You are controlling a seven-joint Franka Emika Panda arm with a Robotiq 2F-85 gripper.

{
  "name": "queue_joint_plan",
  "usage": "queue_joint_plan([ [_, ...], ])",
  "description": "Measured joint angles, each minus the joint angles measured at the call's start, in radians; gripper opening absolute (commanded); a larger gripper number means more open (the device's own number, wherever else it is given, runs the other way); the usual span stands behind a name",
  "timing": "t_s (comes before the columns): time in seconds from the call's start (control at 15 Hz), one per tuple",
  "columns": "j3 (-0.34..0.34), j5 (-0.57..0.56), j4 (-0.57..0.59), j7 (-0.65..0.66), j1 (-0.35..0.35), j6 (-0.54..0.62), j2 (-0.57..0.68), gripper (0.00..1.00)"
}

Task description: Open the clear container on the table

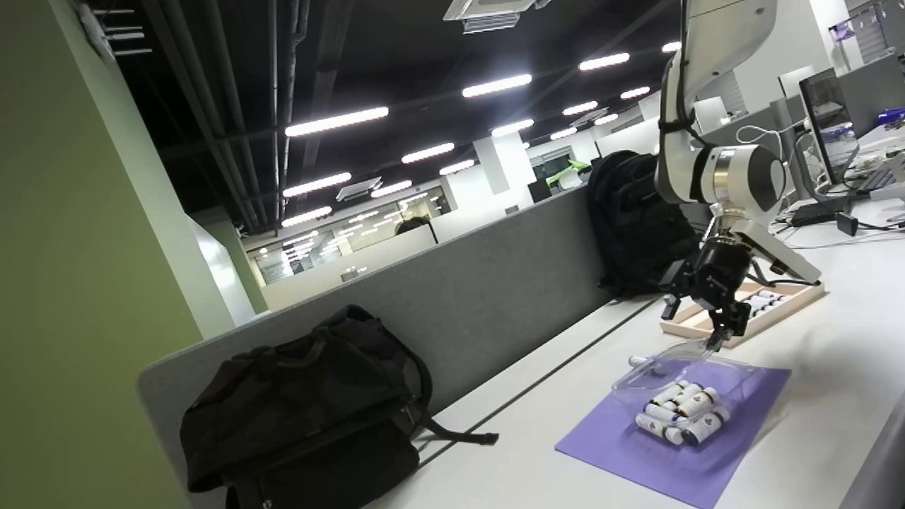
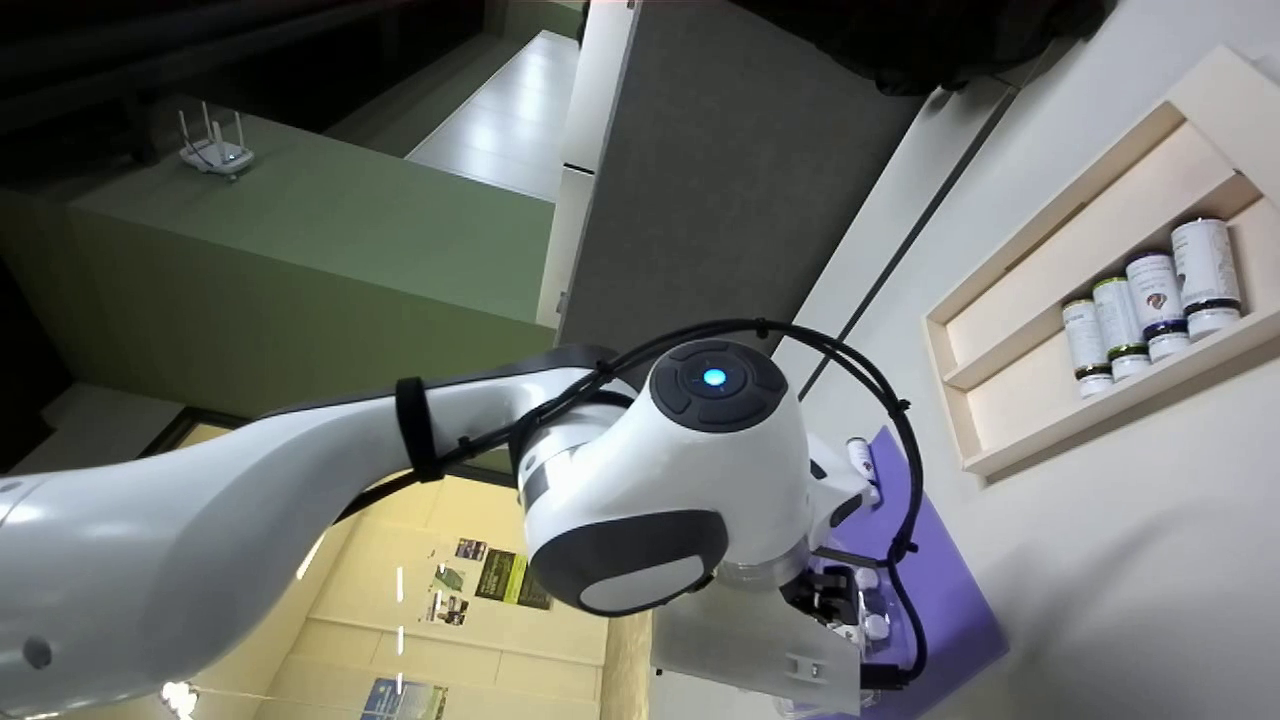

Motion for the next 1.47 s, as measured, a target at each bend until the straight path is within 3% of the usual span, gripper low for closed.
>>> queue_joint_plan([
  [0.4,-0.008,0.052,0.01,-0.047,0.001,-0.006,0.0,1.0],
  [1.47,-0.015,0.053,0.013,-0.038,0.02,0.037,0.0,1.0],
])
